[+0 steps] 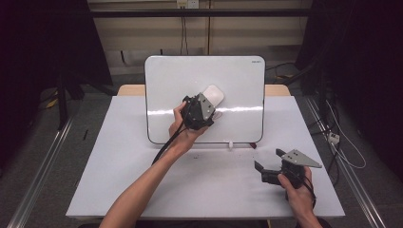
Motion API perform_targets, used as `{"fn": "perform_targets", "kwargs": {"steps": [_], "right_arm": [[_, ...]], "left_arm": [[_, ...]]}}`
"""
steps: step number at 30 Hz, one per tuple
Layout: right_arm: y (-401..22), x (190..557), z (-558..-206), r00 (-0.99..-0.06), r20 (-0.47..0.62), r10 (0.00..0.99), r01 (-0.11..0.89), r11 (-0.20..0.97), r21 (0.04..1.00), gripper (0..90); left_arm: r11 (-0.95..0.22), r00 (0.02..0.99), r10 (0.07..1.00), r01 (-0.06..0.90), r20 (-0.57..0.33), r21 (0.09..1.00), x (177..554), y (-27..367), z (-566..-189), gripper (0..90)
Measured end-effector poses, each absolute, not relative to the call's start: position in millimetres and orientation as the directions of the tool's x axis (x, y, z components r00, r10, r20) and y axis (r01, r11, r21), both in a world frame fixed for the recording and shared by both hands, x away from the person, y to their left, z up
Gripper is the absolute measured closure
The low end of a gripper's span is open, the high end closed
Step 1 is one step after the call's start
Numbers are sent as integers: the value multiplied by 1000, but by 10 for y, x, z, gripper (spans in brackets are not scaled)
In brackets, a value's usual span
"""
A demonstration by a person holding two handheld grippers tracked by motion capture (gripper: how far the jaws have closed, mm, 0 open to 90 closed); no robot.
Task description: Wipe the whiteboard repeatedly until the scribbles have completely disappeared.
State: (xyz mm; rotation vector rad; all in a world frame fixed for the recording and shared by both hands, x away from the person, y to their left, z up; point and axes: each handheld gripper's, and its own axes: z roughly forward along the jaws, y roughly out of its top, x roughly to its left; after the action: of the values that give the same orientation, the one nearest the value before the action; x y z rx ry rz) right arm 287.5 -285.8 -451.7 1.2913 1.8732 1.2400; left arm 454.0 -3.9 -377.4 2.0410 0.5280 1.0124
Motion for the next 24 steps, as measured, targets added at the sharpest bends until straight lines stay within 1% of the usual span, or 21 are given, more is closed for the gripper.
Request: {"fn": "perform_targets", "kwargs": {"steps": [4,16,18,24], "right_arm": [[-2869,2882,-4522,-389,66,919,419,112,901,52],[-2881,2867,-4519,-389,68,919,418,110,902,52],[-2883,2866,-4518,-388,67,919,418,111,902,52],[-2875,2863,-4518,-387,66,920,418,112,901,52]], "left_arm": [[-618,598,635,14,489,786,4563,-26,-3734,312],[-562,531,717,57,452,825,4777,244,-3486,312],[-544,525,734,73,431,836,4800,321,-3471,312],[-548,514,737,75,439,833,4766,327,-3511,312]]}}
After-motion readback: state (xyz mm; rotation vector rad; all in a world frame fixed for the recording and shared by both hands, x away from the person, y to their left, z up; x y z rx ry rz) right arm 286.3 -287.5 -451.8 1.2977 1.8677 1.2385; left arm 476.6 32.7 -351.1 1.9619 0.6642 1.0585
